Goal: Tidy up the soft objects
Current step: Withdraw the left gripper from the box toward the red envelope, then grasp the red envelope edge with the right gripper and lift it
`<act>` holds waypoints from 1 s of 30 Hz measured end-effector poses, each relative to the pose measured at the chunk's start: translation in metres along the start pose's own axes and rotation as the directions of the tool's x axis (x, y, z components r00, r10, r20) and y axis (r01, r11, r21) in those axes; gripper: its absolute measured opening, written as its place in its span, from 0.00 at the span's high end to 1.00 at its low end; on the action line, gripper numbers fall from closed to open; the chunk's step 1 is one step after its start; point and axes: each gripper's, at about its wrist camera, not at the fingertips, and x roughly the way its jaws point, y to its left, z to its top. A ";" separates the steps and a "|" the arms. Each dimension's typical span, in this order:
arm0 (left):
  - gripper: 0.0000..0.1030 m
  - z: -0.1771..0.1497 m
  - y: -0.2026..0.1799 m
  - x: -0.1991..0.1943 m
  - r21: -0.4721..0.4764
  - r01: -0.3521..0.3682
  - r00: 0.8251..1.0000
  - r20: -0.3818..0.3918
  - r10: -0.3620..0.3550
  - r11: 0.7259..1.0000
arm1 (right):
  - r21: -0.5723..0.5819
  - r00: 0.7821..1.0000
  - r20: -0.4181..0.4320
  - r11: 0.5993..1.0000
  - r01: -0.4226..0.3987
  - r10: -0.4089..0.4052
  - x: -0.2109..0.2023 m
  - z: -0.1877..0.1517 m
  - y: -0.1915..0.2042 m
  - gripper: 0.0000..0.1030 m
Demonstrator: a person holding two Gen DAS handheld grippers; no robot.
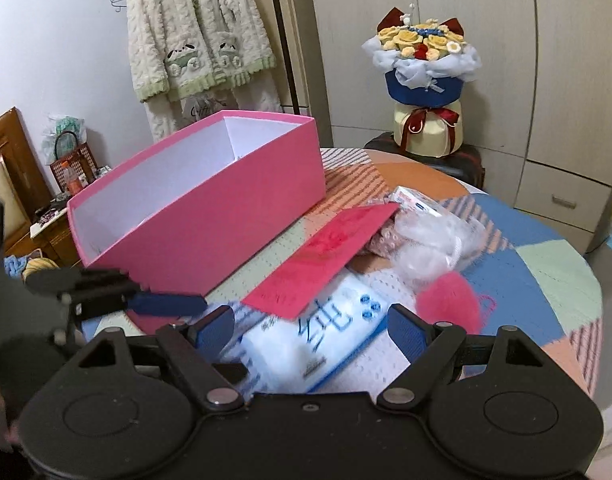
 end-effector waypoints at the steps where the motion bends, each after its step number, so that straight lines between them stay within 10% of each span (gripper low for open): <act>1: 0.35 -0.001 -0.002 0.004 0.006 -0.020 1.000 0.010 0.020 1.000 | 0.015 1.000 -0.002 1.000 -0.011 0.011 0.006 0.004 -0.004 0.16; 5: 0.35 -0.001 -0.005 0.026 0.048 -0.123 0.989 0.089 0.119 0.991 | 0.089 0.999 -0.019 0.995 -0.049 0.051 0.031 0.020 -0.020 0.19; 25: 0.37 0.006 -0.004 0.068 0.093 -0.154 0.988 0.046 0.151 0.984 | 0.285 0.984 -0.100 0.952 -0.114 0.148 0.130 0.042 -0.062 0.35; 30: 0.64 0.009 0.002 0.065 -0.003 -0.118 0.992 0.036 0.118 0.993 | 0.324 0.982 -0.107 0.939 -0.114 0.156 0.133 0.038 -0.065 0.74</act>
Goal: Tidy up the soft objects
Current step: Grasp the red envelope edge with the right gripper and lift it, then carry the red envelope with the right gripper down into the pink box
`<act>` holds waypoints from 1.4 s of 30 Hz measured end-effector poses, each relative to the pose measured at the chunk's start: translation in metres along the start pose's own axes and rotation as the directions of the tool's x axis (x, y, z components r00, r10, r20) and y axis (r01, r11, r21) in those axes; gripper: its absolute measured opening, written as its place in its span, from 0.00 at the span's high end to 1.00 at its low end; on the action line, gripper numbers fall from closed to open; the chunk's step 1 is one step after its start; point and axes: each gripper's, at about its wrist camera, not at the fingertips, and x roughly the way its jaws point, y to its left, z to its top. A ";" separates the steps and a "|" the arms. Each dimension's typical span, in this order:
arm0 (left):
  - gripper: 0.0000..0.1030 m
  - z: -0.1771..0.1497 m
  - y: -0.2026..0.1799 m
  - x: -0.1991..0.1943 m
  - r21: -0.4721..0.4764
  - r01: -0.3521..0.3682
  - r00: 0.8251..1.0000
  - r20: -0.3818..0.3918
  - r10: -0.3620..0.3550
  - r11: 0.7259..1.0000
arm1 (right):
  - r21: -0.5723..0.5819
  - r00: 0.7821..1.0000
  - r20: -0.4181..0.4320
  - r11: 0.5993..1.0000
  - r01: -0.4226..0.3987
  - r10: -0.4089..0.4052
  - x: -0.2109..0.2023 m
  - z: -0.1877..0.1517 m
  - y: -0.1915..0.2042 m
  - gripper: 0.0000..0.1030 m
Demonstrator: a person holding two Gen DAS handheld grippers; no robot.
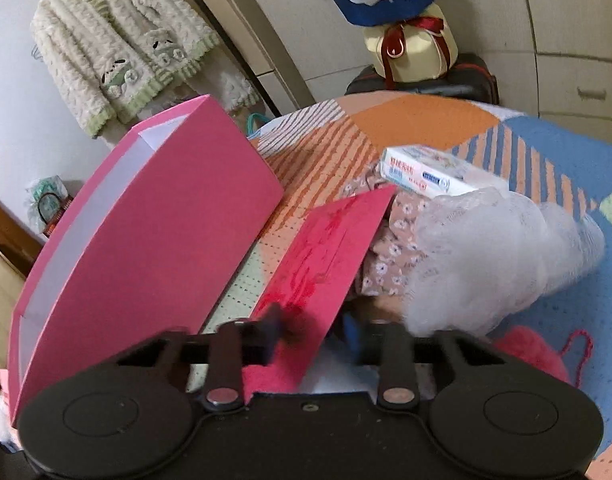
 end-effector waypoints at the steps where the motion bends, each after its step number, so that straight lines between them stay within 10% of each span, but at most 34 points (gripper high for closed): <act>1: 0.69 0.000 -0.001 -0.001 0.003 0.002 1.000 0.003 -0.002 1.000 | 0.013 1.000 0.005 1.000 -0.010 0.010 -0.001 -0.001 -0.002 0.77; 9: 0.74 0.001 -0.003 -0.015 0.046 -0.022 0.999 0.031 0.021 0.999 | 0.046 0.998 0.050 0.998 -0.049 0.047 -0.018 -0.002 0.004 0.91; 32: 0.28 -0.015 -0.037 -0.025 0.188 -0.172 0.972 0.189 0.136 0.967 | 0.309 0.997 0.073 0.950 -0.033 0.011 -0.042 -0.008 0.006 0.96; 35: 0.46 -0.014 -0.036 -0.024 0.188 -0.200 0.968 0.189 0.165 0.961 | 0.309 0.998 0.068 0.951 -0.022 0.001 -0.043 -0.011 0.006 0.96; 37: 0.80 -0.012 -0.033 -0.022 0.193 -0.195 0.973 0.160 0.165 0.962 | 0.315 0.998 0.067 0.949 -0.028 0.007 -0.045 -0.013 0.005 0.96; 42: 0.89 -0.016 -0.029 -0.030 0.181 -0.218 0.968 0.168 0.189 0.959 | 0.306 0.999 0.050 0.952 -0.021 0.006 -0.047 -0.017 0.005 0.94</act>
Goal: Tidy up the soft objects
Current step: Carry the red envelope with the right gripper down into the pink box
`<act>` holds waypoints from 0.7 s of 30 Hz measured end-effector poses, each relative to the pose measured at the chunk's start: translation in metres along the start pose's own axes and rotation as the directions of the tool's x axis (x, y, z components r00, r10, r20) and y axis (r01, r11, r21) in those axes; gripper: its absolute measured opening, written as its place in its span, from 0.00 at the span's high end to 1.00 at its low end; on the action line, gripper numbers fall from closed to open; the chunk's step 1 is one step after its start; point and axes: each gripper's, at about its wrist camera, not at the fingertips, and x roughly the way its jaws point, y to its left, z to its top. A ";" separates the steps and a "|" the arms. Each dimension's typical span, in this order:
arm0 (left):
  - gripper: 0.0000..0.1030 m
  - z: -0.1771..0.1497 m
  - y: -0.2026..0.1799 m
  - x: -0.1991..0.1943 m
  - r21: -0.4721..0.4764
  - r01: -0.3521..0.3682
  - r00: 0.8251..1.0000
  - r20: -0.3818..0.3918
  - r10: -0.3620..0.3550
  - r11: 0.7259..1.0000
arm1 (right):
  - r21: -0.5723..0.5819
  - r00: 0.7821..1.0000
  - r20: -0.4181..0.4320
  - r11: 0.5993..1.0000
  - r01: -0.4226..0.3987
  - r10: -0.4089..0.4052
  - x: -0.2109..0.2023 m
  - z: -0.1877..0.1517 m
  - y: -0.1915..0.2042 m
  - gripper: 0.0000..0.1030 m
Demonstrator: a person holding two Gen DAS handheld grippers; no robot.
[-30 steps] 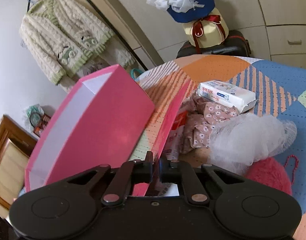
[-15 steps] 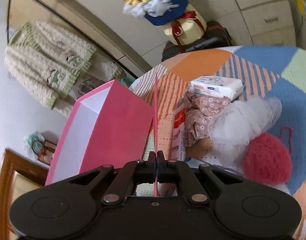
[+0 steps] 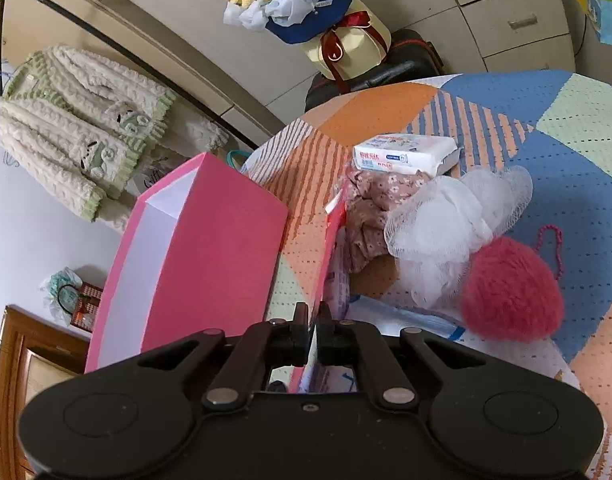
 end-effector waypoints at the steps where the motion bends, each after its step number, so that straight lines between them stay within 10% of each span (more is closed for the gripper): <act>1: 0.90 0.001 0.000 -0.001 0.009 0.001 1.000 0.002 -0.001 1.000 | -0.005 1.000 -0.004 1.000 -0.003 0.003 0.000 -0.001 0.000 0.93; 21: 0.90 -0.003 0.021 -0.087 0.037 0.231 0.973 0.000 -0.231 0.972 | -0.151 0.998 -0.060 0.988 0.007 -0.017 -0.056 -0.052 0.030 0.91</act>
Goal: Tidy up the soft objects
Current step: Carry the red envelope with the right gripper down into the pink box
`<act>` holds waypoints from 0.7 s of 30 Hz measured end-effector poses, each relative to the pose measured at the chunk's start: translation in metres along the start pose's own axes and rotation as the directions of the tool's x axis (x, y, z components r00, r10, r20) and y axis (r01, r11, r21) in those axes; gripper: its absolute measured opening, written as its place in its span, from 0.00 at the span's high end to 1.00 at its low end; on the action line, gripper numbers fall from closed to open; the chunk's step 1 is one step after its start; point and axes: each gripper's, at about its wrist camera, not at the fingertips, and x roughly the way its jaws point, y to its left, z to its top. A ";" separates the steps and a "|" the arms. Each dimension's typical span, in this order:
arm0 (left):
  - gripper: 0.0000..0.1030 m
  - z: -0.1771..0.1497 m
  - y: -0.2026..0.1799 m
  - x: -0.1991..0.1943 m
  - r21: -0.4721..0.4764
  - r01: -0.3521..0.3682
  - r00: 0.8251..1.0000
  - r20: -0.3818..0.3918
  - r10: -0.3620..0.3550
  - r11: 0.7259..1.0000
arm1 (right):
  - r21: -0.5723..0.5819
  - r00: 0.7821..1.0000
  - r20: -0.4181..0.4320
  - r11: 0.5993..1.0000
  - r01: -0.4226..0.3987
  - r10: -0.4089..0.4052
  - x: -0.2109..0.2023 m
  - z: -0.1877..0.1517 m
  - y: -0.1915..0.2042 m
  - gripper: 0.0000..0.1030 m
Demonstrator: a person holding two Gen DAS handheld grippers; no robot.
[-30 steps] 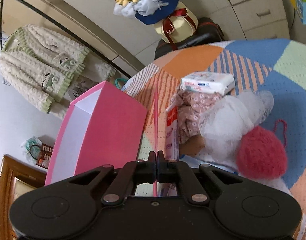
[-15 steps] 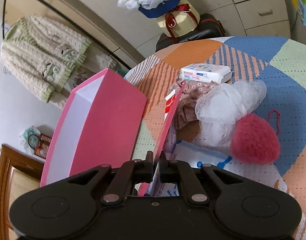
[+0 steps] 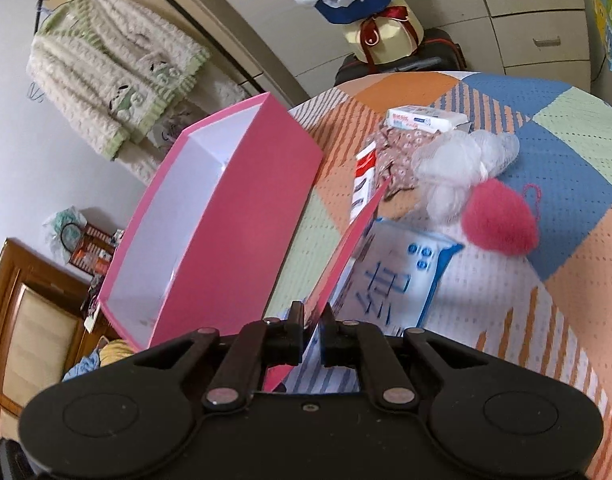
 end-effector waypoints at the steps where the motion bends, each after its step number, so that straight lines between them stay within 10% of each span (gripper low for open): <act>1: 0.90 0.000 0.000 -0.004 0.003 0.009 1.000 -0.002 -0.009 1.000 | -0.005 1.000 0.000 1.000 0.000 0.000 -0.003 -0.003 0.002 0.91; 21: 0.90 -0.007 0.021 -0.103 0.076 0.092 0.993 0.070 -0.098 0.993 | -0.199 1.000 0.004 0.980 0.008 -0.007 -0.054 -0.059 0.086 0.90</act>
